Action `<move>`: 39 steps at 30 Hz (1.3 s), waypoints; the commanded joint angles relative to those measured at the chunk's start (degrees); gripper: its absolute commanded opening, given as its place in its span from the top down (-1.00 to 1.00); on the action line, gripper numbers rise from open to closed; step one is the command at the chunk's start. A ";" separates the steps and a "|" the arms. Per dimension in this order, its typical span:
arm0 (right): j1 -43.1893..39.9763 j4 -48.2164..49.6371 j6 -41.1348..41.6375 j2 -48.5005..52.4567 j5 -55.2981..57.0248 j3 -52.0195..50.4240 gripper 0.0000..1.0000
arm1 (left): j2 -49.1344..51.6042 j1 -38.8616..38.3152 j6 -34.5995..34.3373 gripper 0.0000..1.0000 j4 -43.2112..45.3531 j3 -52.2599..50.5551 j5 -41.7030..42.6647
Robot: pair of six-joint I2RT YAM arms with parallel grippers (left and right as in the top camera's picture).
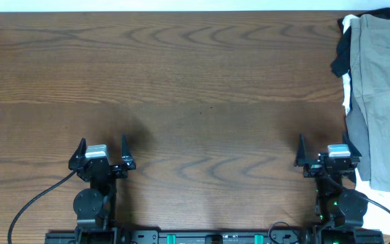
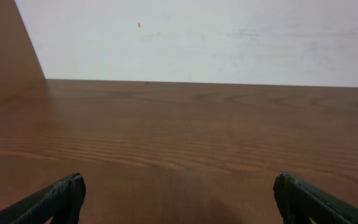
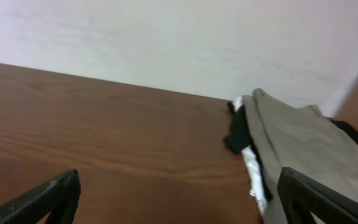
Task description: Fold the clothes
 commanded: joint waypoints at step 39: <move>-0.44 4.94 8.81 0.07 -11.34 6.03 -0.99 | 3.13 0.26 -6.29 -0.96 4.92 11.63 16.31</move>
